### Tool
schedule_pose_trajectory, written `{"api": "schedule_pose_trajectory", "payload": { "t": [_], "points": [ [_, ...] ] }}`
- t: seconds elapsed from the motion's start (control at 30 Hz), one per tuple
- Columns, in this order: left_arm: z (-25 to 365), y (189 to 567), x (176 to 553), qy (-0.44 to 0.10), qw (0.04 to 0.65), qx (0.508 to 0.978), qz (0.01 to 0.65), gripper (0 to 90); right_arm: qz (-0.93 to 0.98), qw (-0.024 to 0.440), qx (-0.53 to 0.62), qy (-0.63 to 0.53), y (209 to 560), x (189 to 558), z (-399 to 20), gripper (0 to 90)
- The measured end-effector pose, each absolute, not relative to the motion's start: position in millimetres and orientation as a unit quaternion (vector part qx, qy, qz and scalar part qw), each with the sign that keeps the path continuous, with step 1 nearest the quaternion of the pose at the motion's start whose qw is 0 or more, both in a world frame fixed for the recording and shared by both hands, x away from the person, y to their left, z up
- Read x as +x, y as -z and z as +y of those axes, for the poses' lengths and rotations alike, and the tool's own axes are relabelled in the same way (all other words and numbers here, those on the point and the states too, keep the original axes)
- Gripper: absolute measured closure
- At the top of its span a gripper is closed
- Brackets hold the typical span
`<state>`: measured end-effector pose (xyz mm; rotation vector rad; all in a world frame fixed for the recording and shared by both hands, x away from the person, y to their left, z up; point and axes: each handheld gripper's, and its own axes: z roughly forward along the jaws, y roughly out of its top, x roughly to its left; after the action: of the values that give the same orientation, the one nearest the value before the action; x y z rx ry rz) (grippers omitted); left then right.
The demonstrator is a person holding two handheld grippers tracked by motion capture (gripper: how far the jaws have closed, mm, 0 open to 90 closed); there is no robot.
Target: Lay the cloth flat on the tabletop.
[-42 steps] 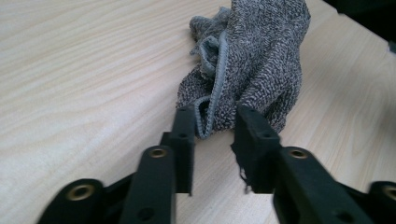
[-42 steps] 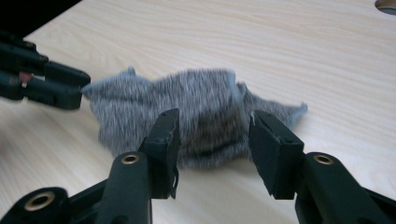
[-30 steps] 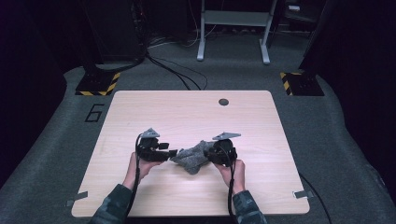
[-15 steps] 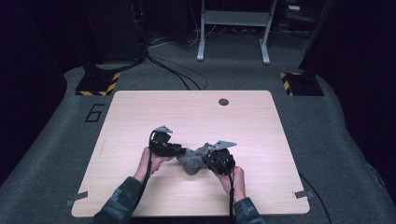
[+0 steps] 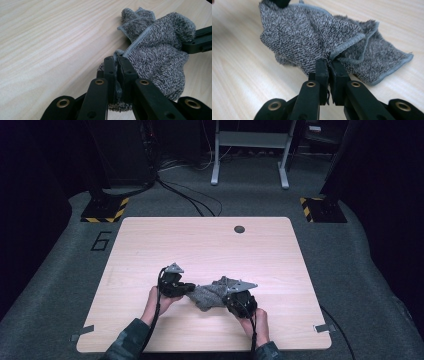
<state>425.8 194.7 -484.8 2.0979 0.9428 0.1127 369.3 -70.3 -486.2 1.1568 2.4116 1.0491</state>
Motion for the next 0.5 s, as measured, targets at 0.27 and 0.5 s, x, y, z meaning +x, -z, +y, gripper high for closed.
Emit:
{"api": "schedule_pose_trajectory", "payload": {
  "t": [0.27, 0.5],
  "points": [
    [196, 492, 411, -0.053, 0.395, 0.840, 0.369, 70.7, 0.857, 0.115, 0.369, -0.341, 503, 359, -64, 82.7],
    [196, 469, 404, -0.097, 0.393, 0.842, 0.357, 38.3, 0.832, 0.131, 0.379, -0.383, 478, 359, -85, 63.6]
  ]
}}
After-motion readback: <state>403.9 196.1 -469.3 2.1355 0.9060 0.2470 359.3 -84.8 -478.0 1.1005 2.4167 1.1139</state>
